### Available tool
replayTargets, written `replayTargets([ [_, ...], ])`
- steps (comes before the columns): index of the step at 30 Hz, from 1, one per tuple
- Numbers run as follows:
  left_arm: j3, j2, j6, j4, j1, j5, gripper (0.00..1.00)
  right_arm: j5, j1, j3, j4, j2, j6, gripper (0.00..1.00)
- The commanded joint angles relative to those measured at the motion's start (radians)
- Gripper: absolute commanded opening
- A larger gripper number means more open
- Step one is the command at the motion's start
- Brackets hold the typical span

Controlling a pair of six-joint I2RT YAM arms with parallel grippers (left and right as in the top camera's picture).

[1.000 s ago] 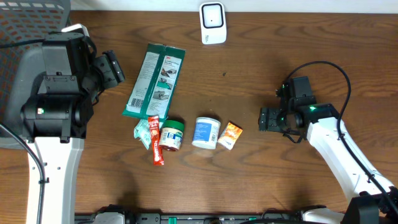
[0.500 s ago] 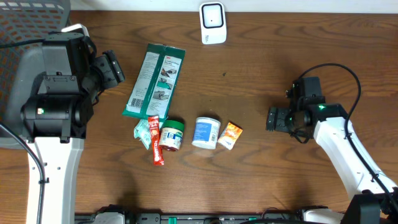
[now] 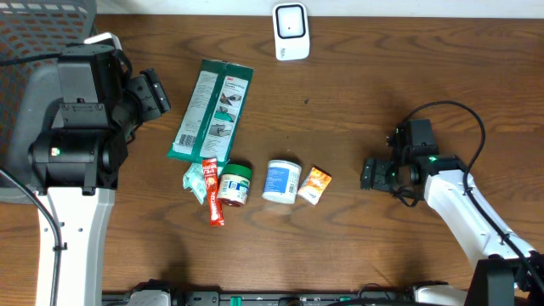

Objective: Scan the item barcode
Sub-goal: 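Lower the right gripper onto the orange packet and grasp it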

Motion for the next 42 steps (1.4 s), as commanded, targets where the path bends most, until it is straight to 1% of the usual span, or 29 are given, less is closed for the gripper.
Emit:
replayTargets([
  [1, 0.016, -0.006, 0.013, 0.001, 0.004, -0.008, 0.8, -0.132, 0.021, -0.008, 0.027, -0.002, -0.005, 0.89],
  [3, 0.016, -0.006, 0.013, 0.001, 0.004, -0.008, 0.8, -0.207, 0.043, -0.008, 0.064, -0.001, 0.042, 0.84],
  [5, 0.016, -0.006, 0.013, 0.001, 0.004, -0.008, 0.8, -0.209, 0.091, -0.008, 0.097, -0.001, 0.119, 0.81],
  [6, 0.016, -0.006, 0.013, 0.001, 0.004, -0.009, 0.81, -0.197, 0.113, -0.008, 0.105, 0.0, 0.134, 0.81],
  [9, 0.016, -0.006, 0.013, 0.001, 0.004, -0.009, 0.8, -0.071, 0.225, -0.008, 0.127, 0.011, 0.215, 0.8],
  [13, 0.016, -0.006, 0.013, 0.001, 0.004, -0.009, 0.8, 0.042, 0.314, -0.008, 0.134, 0.018, 0.298, 0.81],
  [16, 0.016, -0.006, 0.013, 0.001, 0.004, -0.008, 0.8, 0.088, 0.365, -0.008, 0.158, 0.029, 0.351, 0.81],
  [18, 0.016, -0.006, 0.013, 0.001, 0.004, -0.009, 0.8, 0.093, 0.386, -0.008, 0.165, 0.041, 0.382, 0.78],
  [22, 0.016, -0.006, 0.013, 0.001, 0.004, -0.008, 0.8, 0.092, 0.41, -0.008, 0.177, 0.074, 0.453, 0.76],
  [25, 0.016, -0.006, 0.013, 0.001, 0.004, -0.008, 0.8, 0.068, 0.416, -0.008, 0.177, 0.095, 0.499, 0.72],
  [28, 0.016, -0.006, 0.013, 0.001, 0.004, -0.008, 0.8, 0.029, 0.416, -0.008, 0.183, 0.1, 0.517, 0.69],
  [33, 0.016, -0.006, 0.013, 0.001, 0.004, -0.008, 0.8, 0.021, 0.412, -0.008, 0.196, 0.1, 0.559, 0.59],
  [38, 0.016, -0.006, 0.013, 0.001, 0.004, -0.008, 0.8, -0.009, 0.388, -0.008, 0.215, 0.1, 0.554, 0.58],
  [42, 0.016, -0.006, 0.013, 0.001, 0.004, -0.009, 0.8, -0.02, 0.366, -0.008, 0.205, 0.1, 0.451, 0.59],
])
